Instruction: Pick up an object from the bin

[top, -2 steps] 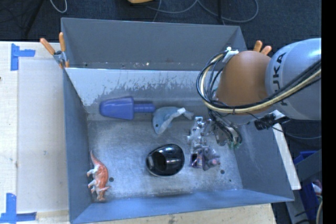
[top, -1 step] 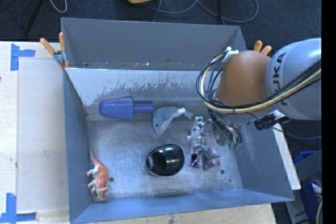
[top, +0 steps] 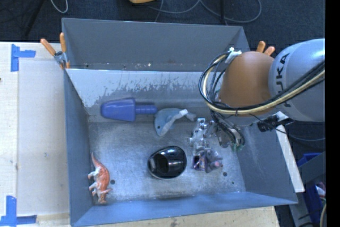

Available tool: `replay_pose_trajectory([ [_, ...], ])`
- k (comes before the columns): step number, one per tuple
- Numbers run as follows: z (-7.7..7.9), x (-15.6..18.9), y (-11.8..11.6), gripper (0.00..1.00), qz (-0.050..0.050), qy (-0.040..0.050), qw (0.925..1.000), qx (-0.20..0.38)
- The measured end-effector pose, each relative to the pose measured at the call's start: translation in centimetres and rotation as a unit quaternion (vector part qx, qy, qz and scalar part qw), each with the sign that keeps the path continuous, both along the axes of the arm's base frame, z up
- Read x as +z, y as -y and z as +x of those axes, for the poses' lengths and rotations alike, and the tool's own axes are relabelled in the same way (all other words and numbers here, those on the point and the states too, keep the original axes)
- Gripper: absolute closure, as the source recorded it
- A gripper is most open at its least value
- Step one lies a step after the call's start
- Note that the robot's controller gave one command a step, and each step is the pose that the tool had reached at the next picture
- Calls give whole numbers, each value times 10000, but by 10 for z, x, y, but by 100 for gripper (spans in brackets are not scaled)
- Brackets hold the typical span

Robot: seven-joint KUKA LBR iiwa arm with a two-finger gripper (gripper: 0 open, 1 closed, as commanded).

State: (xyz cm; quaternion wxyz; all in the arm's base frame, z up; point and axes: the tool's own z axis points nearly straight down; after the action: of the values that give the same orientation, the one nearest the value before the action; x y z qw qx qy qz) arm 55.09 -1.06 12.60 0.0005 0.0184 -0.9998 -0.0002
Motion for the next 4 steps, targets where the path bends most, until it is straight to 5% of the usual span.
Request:
replay_pose_trajectory([
  [3, 0, 0, 0, 100, 0, 0, 10000, -3],
  [4, -8, -37, -12, 100, -2, -9, 9996, 299],
])
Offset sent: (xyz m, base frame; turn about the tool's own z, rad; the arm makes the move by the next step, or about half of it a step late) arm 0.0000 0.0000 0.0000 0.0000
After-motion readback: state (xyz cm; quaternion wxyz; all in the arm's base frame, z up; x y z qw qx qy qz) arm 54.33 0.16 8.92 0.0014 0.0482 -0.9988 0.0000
